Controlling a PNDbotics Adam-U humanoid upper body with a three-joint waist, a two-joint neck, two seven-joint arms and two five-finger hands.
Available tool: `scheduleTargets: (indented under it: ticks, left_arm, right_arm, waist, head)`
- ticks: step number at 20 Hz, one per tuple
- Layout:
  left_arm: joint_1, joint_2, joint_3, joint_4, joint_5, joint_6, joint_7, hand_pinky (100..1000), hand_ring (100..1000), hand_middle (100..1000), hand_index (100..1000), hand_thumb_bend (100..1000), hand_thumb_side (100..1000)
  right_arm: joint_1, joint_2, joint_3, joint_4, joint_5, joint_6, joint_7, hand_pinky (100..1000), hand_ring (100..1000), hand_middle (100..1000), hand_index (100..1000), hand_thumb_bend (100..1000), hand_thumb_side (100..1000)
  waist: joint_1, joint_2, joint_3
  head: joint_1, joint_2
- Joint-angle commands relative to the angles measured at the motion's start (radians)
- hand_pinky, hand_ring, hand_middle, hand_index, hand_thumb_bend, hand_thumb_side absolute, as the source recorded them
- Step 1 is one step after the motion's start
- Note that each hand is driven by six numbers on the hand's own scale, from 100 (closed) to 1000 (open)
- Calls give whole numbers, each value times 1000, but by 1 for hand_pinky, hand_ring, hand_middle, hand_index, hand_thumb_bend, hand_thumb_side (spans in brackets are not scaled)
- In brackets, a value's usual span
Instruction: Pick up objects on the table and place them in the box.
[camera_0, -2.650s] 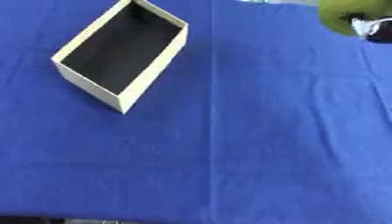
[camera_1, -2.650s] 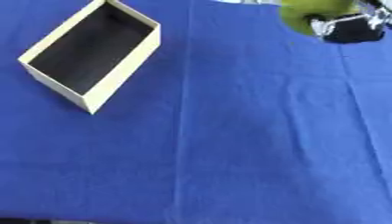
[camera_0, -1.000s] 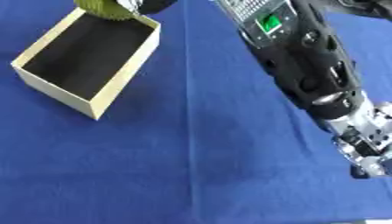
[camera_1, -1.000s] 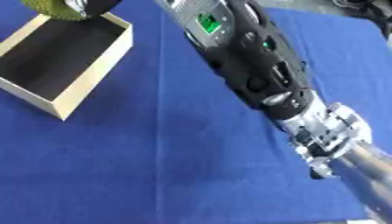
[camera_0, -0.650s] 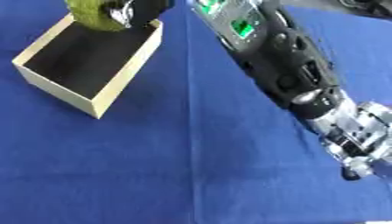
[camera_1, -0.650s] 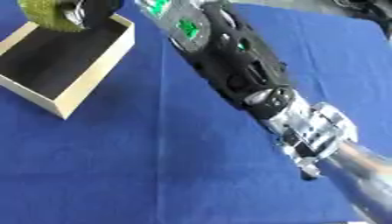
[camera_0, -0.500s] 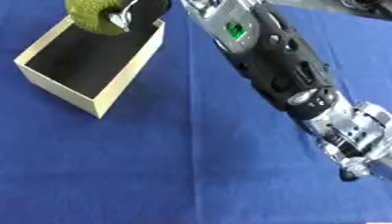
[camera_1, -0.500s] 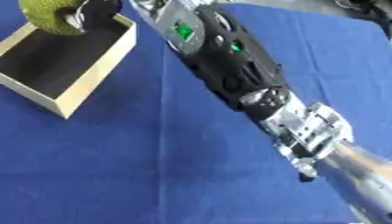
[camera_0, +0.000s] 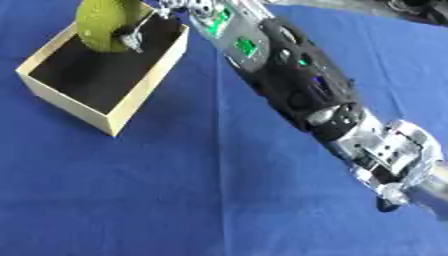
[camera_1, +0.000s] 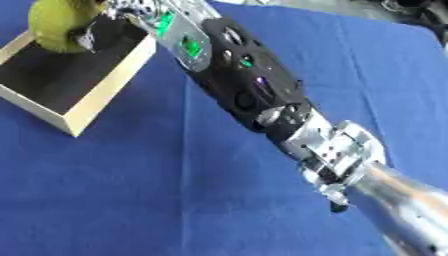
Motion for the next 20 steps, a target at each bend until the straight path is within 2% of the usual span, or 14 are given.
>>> scheduleTargets:
  ticks: [1, 7, 12, 15, 16, 18, 20]
  left_arm:
    - [-9, 30, 3, -14, 2, -5, 1, 778, 585, 614, 624, 404, 257]
    - [-6, 30, 4, -14, 2, -4, 2, 778, 586, 614, 625, 405, 256]
    - [-3, 30, 5, -14, 2, -3, 3, 778, 586, 614, 625, 406, 256]
    - [1, 30, 7, -14, 1, -3, 5, 777, 586, 614, 626, 409, 254]
    - [3, 30, 8, -14, 0, -3, 6, 777, 586, 614, 626, 409, 254]
    - [9, 31, 11, -14, -2, -2, 9, 777, 587, 615, 626, 410, 254]
    - [17, 32, 16, -14, -6, 1, 13, 777, 587, 615, 626, 411, 254]
  right_arm:
    - [-27, -11, -24, -18, 38, -37, 42, 856, 899, 815, 880, 285, 441]
    - [-29, -18, -51, -68, 86, -58, 51, 878, 914, 823, 899, 273, 471]
    - [-29, -20, -72, -114, 84, -46, 24, 869, 903, 817, 899, 253, 437]
    - [-36, -30, -118, -174, 56, -28, -13, 852, 885, 803, 893, 234, 390]
    - [-40, -38, -140, -198, 42, -21, -28, 840, 870, 793, 893, 238, 332]
    - [-48, -63, -188, -247, 12, -7, -59, 801, 825, 761, 901, 154, 266]
    - [-42, -105, -238, -297, -19, 17, -89, 782, 791, 745, 911, 115, 264]
  waist:
    - [12, -20, 0]
    - [15, -23, -3]
    - [18, -26, -7]
    - [22, -29, -13]
    - [23, -30, -16]
    - [26, -34, -25]
    - [28, -39, -38]
  head:
    - [-1, -3]
    - [0, 0]
    - [1, 2]
    - [8, 5]
    - [11, 6]
    - [21, 9]
    - [34, 11]
